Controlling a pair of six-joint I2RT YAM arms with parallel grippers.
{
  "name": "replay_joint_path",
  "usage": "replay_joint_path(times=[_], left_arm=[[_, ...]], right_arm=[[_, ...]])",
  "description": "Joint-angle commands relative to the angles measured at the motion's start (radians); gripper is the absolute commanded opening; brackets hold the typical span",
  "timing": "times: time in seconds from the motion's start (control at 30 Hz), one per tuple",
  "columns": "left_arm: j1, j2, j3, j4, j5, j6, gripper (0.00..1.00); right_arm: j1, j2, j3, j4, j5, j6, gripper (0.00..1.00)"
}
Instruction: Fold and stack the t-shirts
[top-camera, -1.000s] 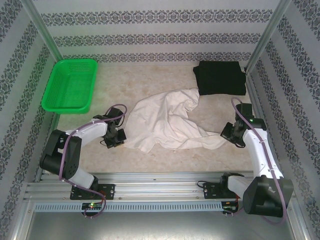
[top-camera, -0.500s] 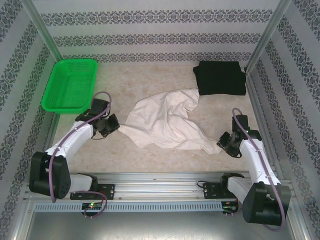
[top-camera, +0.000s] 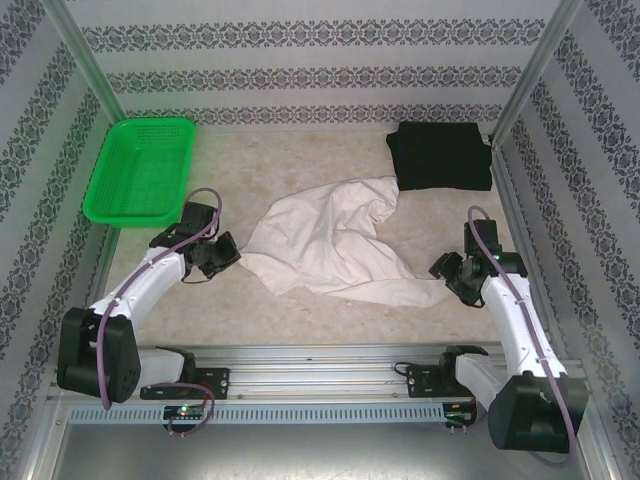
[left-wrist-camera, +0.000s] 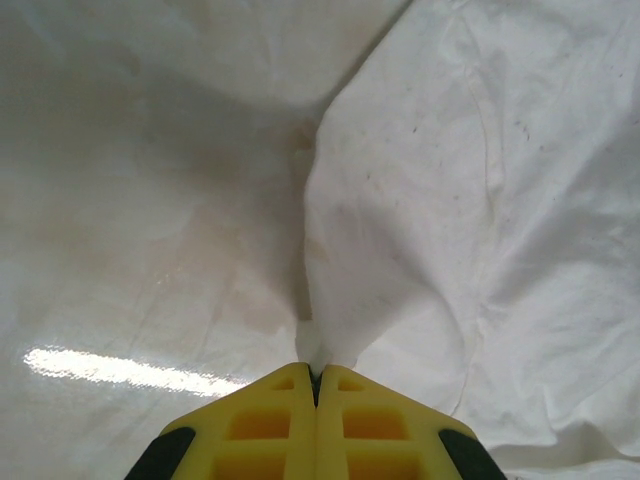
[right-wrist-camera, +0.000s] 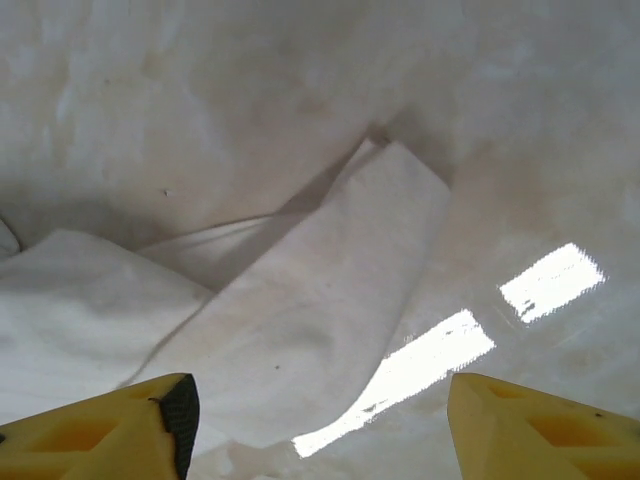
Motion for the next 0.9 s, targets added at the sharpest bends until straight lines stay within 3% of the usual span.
replay_joint_path(times=[0.0, 0.17, 0.37, 0.87], left_arm=[[0.005, -0.029, -0.013, 0.022, 0.014, 0.021, 0.00], [0.005, -0.029, -0.020, 0.023, 0.016, 0.037, 0.00], [0.005, -0.025, -0.045, 0.048, 0.029, 0.033, 0.00], [0.005, -0.049, -0.062, 0.033, 0.024, 0.037, 0.00]], right_arm=[[-0.064, 0.073, 0.039, 0.001, -0.016, -0.003, 0.67], [-0.168, 0.256, 0.127, 0.006, -0.055, -0.108, 0.63], [-0.187, 0.431, 0.162, 0.080, -0.086, -0.133, 0.55], [-0.187, 0.576, 0.103, 0.186, -0.086, -0.129, 0.39]])
